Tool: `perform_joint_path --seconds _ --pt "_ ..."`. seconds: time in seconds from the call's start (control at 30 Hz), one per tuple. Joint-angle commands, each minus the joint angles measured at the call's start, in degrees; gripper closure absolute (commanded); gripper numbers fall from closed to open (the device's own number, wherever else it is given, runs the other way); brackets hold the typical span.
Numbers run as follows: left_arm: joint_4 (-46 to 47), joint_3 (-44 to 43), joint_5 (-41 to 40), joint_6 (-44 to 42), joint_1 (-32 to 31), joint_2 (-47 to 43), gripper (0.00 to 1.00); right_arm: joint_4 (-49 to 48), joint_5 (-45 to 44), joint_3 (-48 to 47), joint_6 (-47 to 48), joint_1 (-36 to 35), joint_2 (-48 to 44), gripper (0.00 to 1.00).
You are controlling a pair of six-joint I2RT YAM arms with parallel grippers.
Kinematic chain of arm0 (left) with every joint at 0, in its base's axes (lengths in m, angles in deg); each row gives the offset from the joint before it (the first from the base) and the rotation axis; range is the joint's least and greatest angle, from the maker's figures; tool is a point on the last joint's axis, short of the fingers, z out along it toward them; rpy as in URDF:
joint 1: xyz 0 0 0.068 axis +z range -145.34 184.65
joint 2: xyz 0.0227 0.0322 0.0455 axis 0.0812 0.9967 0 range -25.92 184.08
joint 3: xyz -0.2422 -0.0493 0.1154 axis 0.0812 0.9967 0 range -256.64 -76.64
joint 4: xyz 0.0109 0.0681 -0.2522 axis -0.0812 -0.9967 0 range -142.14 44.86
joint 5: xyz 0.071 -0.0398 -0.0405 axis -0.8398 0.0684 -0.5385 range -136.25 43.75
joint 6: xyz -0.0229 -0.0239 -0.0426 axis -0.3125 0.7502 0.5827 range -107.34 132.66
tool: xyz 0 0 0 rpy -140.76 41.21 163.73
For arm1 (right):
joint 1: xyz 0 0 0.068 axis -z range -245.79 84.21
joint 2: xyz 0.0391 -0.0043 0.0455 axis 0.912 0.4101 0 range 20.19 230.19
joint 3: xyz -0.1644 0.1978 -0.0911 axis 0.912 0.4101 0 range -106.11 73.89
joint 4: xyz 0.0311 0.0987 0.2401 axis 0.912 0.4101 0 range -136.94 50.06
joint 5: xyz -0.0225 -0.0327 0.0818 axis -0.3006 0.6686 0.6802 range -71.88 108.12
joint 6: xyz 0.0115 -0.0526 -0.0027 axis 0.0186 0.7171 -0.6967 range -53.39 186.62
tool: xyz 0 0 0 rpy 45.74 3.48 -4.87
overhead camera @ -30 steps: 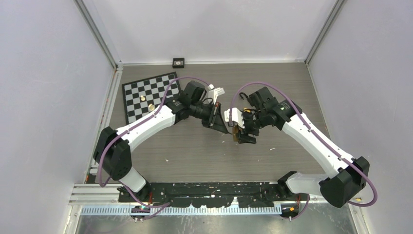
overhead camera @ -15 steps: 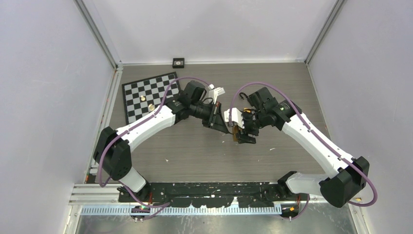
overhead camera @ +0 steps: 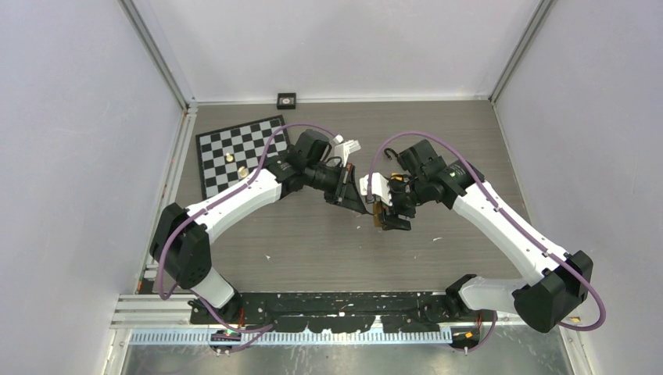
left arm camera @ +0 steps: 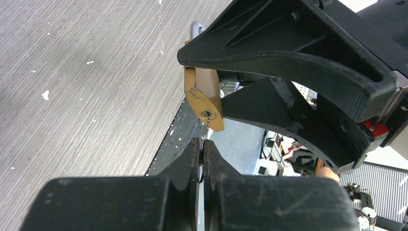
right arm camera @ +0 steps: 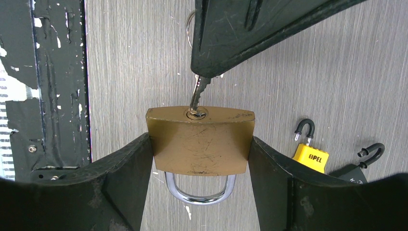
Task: Unlock with the key
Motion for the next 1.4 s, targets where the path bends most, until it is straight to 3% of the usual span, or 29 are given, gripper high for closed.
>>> perform_joint_path --seconds 0.0,1.37 --pt "0.23 -1.82 -0.48 -0.85 -0.23 -0.81 1.00 -4.21 3.51 -1.16 -0.50 -0.49 -1.88 1.00" --pt "3.83 -0.68 1.30 4.04 0.71 0.22 1.00 -7.97 1.77 -2.83 -7.03 -0.76 -0.95 1.00"
